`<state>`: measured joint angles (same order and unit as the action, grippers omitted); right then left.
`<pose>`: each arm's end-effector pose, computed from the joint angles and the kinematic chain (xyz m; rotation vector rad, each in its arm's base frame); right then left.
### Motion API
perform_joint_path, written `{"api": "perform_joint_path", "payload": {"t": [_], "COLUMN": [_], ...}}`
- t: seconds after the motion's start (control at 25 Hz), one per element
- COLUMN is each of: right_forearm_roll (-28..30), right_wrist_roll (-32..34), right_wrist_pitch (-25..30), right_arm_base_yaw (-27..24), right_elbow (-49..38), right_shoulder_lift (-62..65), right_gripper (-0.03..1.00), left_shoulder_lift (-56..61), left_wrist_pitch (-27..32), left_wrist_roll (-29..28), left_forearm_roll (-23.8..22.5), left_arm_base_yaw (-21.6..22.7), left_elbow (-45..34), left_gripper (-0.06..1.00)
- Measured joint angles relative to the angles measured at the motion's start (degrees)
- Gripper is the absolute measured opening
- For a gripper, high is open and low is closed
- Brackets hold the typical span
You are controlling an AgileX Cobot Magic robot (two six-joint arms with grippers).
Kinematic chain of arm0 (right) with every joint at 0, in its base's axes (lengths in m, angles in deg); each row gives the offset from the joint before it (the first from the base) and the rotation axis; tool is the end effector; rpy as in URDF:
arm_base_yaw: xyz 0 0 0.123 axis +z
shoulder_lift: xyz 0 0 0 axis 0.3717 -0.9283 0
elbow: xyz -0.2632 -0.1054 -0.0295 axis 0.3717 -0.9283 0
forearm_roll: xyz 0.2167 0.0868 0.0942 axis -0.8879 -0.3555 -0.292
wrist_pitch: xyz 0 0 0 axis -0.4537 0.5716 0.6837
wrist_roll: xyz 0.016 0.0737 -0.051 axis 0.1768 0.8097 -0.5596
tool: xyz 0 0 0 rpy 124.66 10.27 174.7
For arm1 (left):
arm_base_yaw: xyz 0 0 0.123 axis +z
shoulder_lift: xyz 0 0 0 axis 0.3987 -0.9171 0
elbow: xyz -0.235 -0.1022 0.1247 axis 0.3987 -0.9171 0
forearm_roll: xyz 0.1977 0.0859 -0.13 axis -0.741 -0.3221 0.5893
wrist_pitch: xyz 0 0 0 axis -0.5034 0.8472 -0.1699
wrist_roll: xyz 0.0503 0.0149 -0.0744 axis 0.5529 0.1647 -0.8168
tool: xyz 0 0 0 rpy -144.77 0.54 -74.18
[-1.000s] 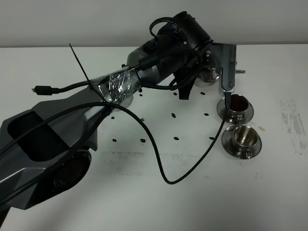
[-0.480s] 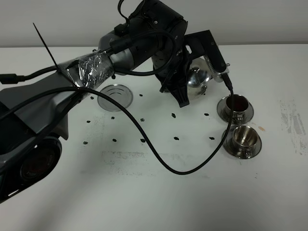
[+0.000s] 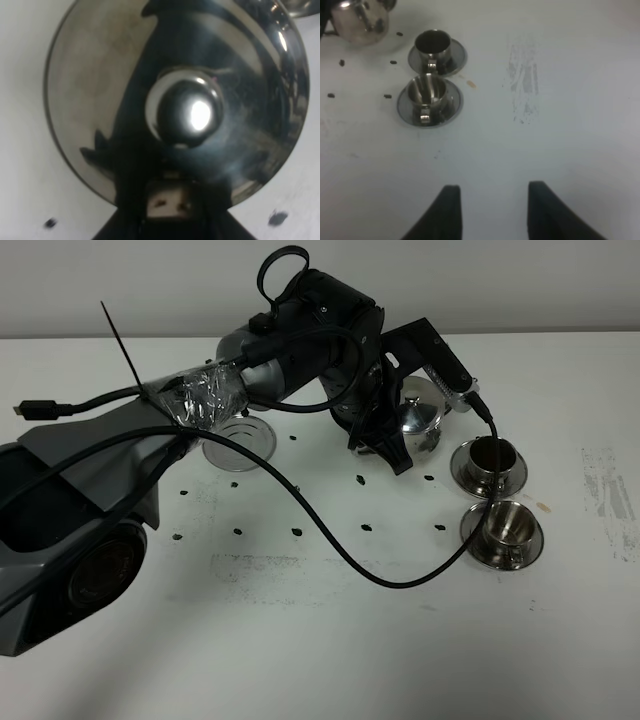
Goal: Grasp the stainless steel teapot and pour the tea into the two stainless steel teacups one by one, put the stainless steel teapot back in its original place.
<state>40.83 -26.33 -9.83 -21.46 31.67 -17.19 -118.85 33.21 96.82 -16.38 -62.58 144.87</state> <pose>-0.0005 0.0069 0.2796 -0.0920 2.1310 0.0612 0.4112 -0.3273 0.1844 1.4425 2.2325 0.0118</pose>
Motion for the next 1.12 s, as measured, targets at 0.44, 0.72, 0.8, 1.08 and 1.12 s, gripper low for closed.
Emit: {"api": "perform_joint_path", "payload": {"t": [0.44, 0.72, 0.8, 1.08, 1.12], "right_forearm_roll": [0.0, 0.0, 0.0, 0.0, 0.0], "right_wrist_roll": [0.0, 0.0, 0.0, 0.0, 0.0], "right_wrist_pitch": [0.0, 0.0, 0.0, 0.0, 0.0], "right_arm_base_yaw": [0.0, 0.0, 0.0, 0.0, 0.0], "right_elbow": [0.0, 0.0, 0.0, 0.0, 0.0], "right_shoulder_lift": [0.0, 0.0, 0.0, 0.0, 0.0], "right_gripper": [0.31, 0.31, 0.31, 0.31, 0.31], "left_shoulder_lift": [-1.8, 5.3, 9.0, 17.9, 18.0], "left_wrist_pitch": [-0.1, -1.0, -3.8, -8.3, -8.4], "left_wrist_roll": [-0.8, 4.2, 6.9, 23.5, 25.2], "left_forearm_roll": [0.2, -1.9, -1.9, -4.7, -6.5], "left_arm_base_yaw": [0.5, -0.2, -0.8, -4.3, -4.9], "left_elbow": [-0.2, -5.8, -11.1, -27.3, -27.8], "left_gripper": [0.18, 0.18, 0.18, 0.18, 0.18]}}
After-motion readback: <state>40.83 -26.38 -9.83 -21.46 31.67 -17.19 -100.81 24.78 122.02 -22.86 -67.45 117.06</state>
